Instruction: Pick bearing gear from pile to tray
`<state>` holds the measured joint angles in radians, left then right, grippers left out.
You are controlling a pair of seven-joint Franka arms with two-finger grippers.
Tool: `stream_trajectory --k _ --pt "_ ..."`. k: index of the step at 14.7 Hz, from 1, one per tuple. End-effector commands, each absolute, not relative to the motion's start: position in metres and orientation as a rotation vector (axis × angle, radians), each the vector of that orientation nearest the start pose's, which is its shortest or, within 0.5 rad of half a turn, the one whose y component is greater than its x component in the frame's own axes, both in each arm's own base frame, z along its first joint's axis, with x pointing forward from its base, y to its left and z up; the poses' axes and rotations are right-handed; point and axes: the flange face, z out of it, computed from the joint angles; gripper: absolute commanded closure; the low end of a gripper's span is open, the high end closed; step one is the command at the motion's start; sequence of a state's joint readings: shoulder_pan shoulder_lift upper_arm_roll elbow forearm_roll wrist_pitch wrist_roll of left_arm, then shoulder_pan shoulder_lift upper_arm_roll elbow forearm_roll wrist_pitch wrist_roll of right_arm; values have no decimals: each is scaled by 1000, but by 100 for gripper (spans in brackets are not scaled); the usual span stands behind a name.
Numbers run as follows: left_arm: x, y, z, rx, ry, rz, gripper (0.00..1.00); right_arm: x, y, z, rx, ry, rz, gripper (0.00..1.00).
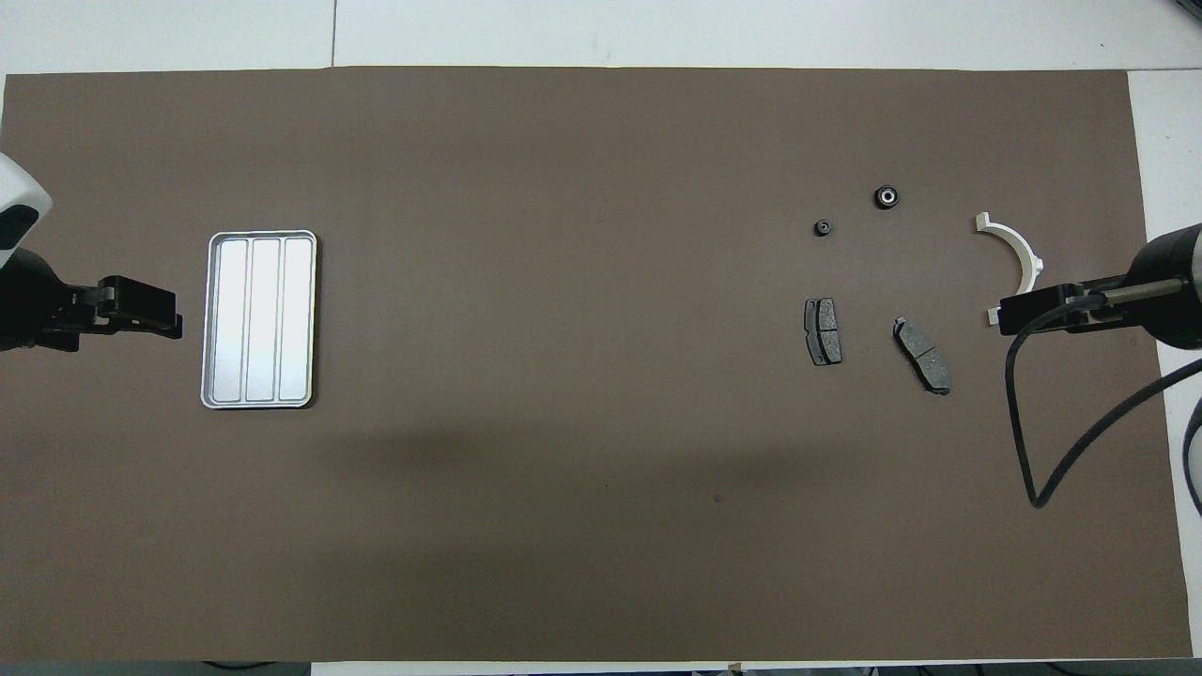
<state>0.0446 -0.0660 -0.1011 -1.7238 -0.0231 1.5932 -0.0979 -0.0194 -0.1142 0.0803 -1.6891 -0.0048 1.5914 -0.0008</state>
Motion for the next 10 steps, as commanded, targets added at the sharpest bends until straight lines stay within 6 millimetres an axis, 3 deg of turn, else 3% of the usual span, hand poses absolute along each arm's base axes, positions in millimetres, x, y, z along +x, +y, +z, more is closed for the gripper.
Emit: stream_trajectory --k 1,10 --pt "526 -33 594 -3139 -64 112 0 517 30 636 -3134 -64 -33 0" --pt "526 -33 594 -3139 -64 112 0 512 30 644 -3136 -62 -59 0"
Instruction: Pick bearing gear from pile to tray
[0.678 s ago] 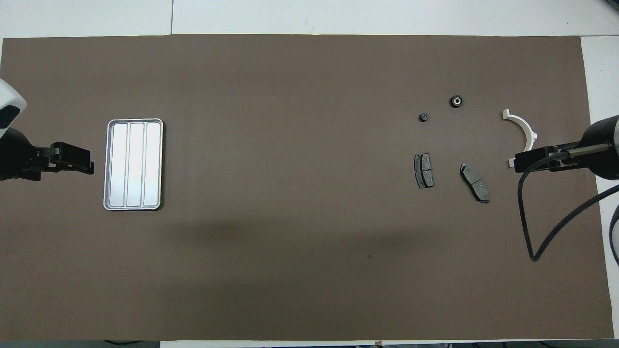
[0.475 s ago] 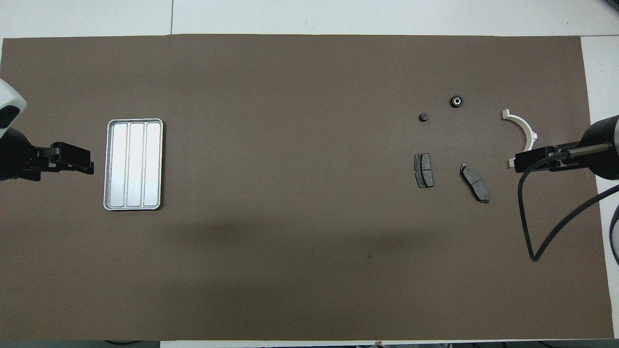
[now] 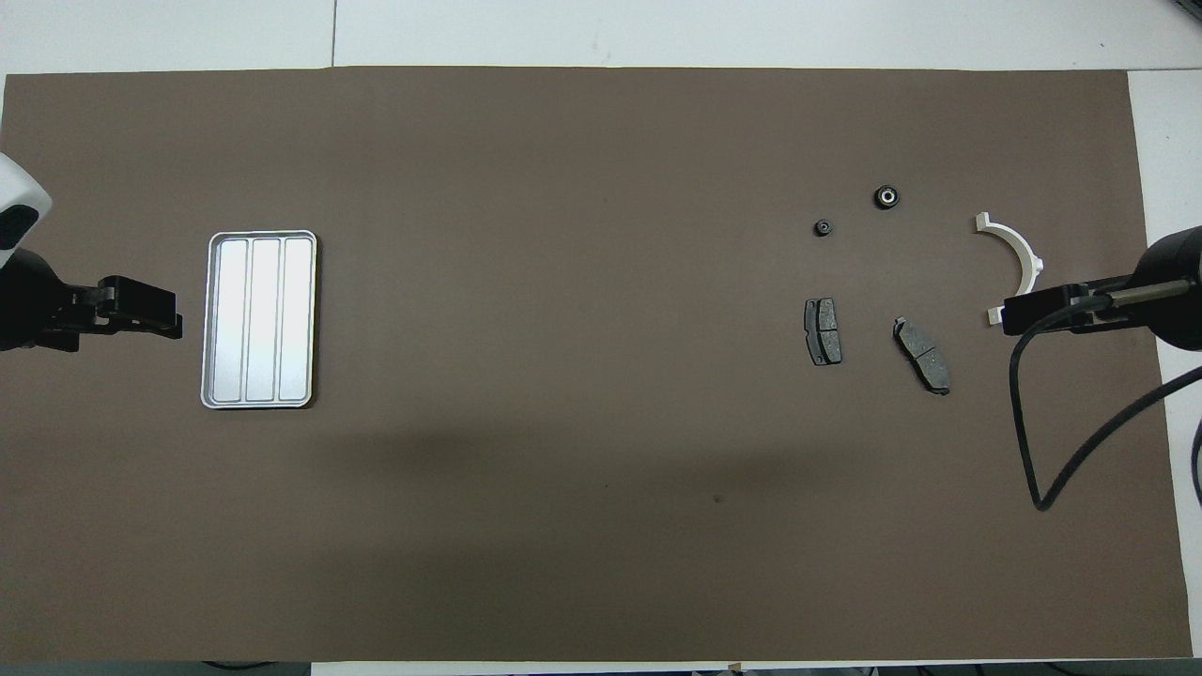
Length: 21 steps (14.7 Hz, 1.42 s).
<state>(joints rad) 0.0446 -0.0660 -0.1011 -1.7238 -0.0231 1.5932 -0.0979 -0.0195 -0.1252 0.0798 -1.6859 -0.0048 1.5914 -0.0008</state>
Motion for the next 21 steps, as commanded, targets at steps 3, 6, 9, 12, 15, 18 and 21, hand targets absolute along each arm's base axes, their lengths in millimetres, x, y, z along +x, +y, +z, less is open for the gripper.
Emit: stream_trajectory --k 3,6,9,12,15,18,21 --pt "526 -33 594 -3139 -64 112 0 510 29 645 -3136 -62 -64 0" --pt "526 -33 595 -3139 -64 109 0 506 36 643 -3137 -95 -54 0" --pt "526 -33 594 -3139 -64 112 0 514 40 626 -3138 -94 -42 0" --pt "526 -33 594 -3139 -64 112 0 552 43 568 -3129 -83 -21 0" --pt "526 -33 594 -3139 -64 112 0 596 66 499 -3130 -33 -18 0" --pt "526 -33 594 -3139 -64 112 0 638 73 428 -3149 13 -65 0" --pt "526 -33 594 -3139 -64 112 0 665 84 366 -3197 55 -105 0"
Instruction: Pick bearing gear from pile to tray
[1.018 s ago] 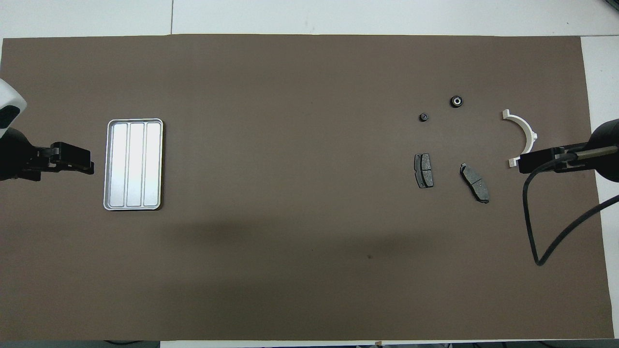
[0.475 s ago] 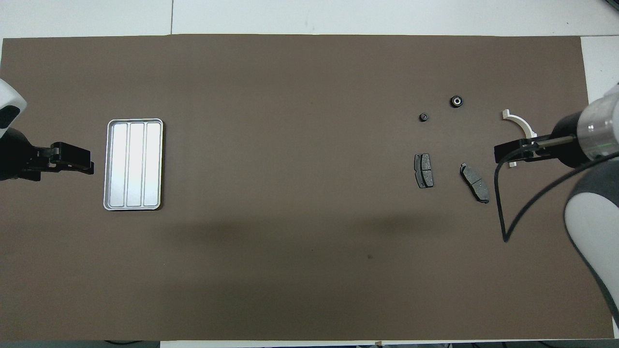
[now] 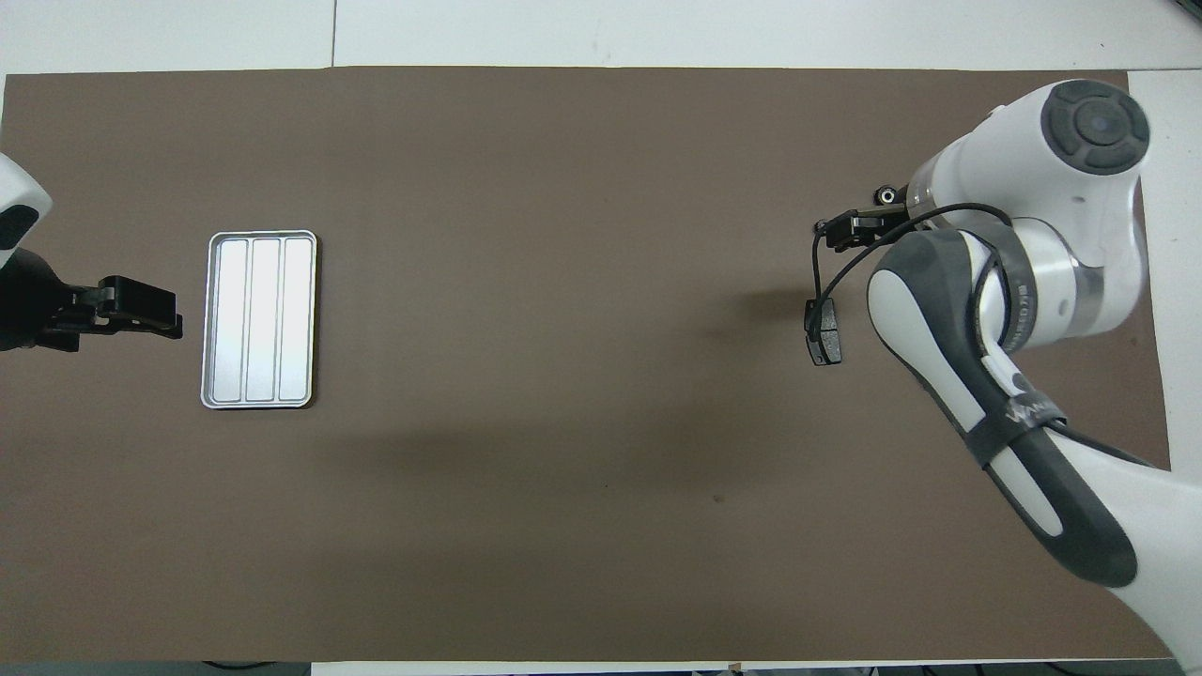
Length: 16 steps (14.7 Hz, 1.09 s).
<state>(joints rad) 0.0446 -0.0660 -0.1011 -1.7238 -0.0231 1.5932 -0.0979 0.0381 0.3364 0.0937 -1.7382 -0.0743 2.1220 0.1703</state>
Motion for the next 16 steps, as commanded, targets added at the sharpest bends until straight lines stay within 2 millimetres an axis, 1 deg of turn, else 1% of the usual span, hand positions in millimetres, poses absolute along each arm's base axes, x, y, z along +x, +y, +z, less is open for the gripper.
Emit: stream_trajectory --k 1,3,4,6,7,9,10,13,16 --pt "526 -33 594 -3139 -64 112 0 672 87 346 -3210 67 -86 0" --pt "526 -33 594 -3139 -64 112 0 696 88 327 -3205 92 -78 0" --pt "526 -33 594 -3139 -64 112 0 703 88 321 -3204 101 -81 0" --pt "526 -33 594 -3139 -64 112 0 708 88 304 -3203 105 -61 0" --pt "526 -33 594 -3139 -64 112 0 715 88 303 -3199 128 -73 0" --pt "526 -33 594 -3139 -64 112 0 717 92 295 -3194 219 -69 0" --pt "526 -33 594 -3139 -64 112 0 716 100 295 -3195 205 -68 0" --pt "526 -33 595 -3139 -64 109 0 714 107 294 -3196 197 -64 0" --pt "526 -33 594 -3139 -64 112 0 712 101 290 -3205 201 -44 0"
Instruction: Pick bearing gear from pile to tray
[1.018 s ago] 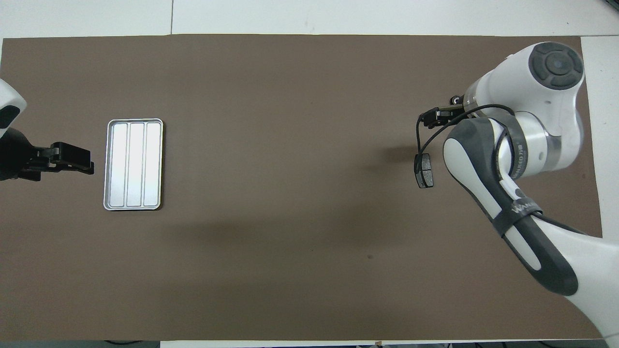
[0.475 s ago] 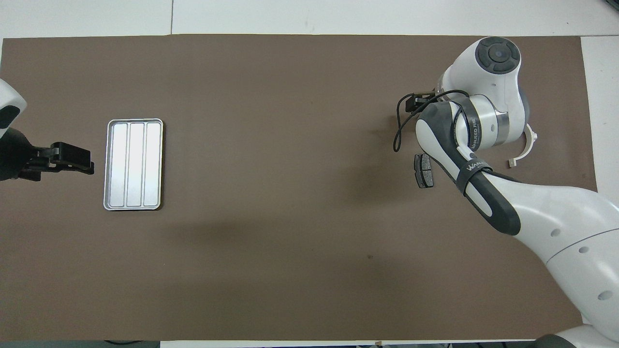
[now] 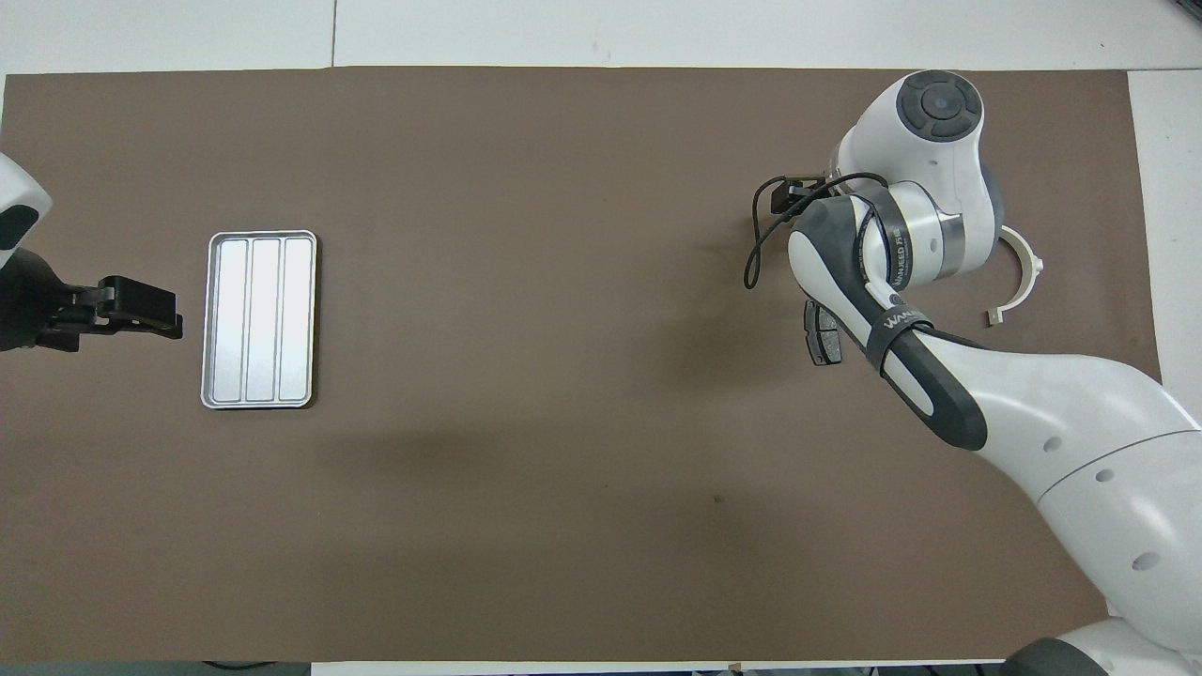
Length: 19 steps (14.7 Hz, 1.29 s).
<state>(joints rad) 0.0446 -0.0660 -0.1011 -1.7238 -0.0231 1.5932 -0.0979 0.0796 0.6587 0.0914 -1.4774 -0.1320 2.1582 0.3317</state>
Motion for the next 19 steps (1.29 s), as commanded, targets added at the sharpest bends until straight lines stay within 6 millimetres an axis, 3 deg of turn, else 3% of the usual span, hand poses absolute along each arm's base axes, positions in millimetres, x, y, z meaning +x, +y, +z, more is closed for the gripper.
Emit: stream_trajectory --k 1,5,9,12,14,19 --pt "526 -33 595 -3139 -64 109 0 711 100 288 -3207 202 -38 0" --pt "526 -33 595 -3139 -64 109 0 704 97 274 -3211 202 1 2" --pt "526 -33 594 -3139 -64 112 0 702 97 272 -3210 208 22 12" --pt "526 -33 595 -3139 -64 109 0 703 96 279 -3211 215 29 25" --pt "526 -33 594 -3139 -64 112 0 705 90 279 -3208 227 26 28" --pt "526 -33 594 -3139 -64 112 0 705 85 278 -3199 243 29 57"
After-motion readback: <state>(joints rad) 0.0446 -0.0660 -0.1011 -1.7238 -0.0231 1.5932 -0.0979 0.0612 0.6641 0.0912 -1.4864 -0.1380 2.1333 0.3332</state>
